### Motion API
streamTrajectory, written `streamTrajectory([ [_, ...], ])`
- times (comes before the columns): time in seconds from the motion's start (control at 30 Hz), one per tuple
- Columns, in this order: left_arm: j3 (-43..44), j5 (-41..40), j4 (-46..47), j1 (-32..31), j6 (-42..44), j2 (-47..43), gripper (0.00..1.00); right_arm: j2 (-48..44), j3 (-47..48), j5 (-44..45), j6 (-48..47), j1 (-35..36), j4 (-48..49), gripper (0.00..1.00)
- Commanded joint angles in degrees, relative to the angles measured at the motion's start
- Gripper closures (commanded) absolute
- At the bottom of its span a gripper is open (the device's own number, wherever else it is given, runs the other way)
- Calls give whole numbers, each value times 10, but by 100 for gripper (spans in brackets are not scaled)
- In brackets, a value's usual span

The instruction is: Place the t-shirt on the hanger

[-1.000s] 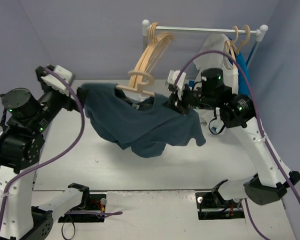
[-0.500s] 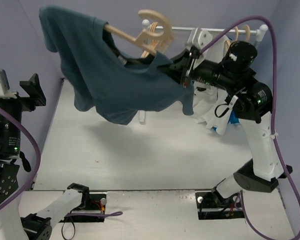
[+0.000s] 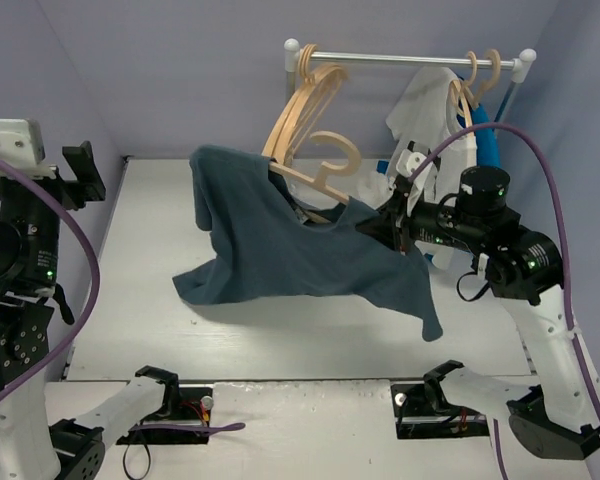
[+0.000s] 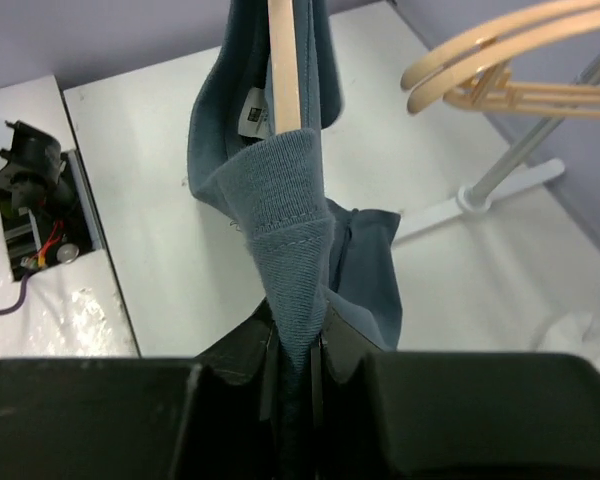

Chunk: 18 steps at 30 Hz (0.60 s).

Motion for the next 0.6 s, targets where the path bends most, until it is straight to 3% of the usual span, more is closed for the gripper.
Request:
streamTrajectory([
  [0.0, 3, 17, 37, 2, -9, 26, 24, -20, -44, 39, 14, -2, 0, 100],
  [0.17, -5, 36, 38, 1, -20, 36, 24, -22, -111, 117, 2, -3, -52, 100],
  [0.33, -19, 67, 37, 1, -25, 38, 24, -13, -144, 121, -13, -3, -75, 100],
  [0.57, -42, 92, 38, 0, -29, 34, 24, 26, -138, 315, 13, -43, -89, 100],
])
